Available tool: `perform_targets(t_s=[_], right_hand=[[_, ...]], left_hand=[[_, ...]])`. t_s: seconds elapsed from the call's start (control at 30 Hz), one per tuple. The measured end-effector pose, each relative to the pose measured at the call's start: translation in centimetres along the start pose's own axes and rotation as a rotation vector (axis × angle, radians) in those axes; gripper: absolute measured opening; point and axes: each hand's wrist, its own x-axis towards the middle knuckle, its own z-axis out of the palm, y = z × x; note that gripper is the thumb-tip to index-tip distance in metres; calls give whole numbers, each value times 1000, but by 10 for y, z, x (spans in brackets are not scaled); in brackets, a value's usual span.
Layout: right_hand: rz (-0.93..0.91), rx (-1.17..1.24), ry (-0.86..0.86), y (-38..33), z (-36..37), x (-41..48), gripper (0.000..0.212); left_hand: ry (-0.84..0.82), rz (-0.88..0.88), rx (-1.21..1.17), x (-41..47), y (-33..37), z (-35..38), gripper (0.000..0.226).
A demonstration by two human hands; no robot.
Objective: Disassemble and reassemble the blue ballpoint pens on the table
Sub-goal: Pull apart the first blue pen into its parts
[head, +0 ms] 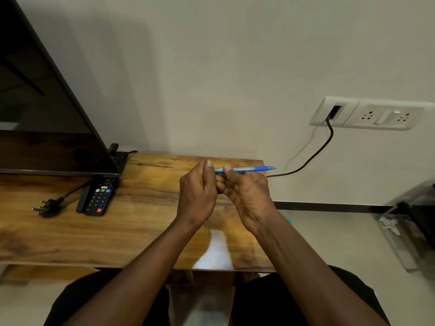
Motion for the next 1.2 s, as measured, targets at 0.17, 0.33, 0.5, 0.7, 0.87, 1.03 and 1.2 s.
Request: perform_targets(t_s=[0.17, 0.33, 0.5, 0.7, 0.87, 1.03, 1.2], right_hand=[[19, 108, -31, -6, 1, 0, 16], [20, 123, -10, -9, 1, 2, 17], [10, 104, 54, -9, -5, 4, 13], [14, 40, 101, -6, -17, 6, 12], [29, 38, 113, -8, -22, 5, 10], [51, 8, 116, -10, -27, 4, 9], [54, -41, 128, -14, -33, 4, 10]], left_hand=[[-5, -119, -118, 3, -8, -2, 44], [-114, -229, -359, 2, 0, -8, 38], [-141, -261, -286, 0, -5, -14, 14], [-340, -161, 317, -14, -33, -14, 12], [-486, -36, 626, -36, -38, -3, 20], [-497, -34, 801, -45, -42, 5, 16], [-543, -48, 750, -43, -48, 8, 20]])
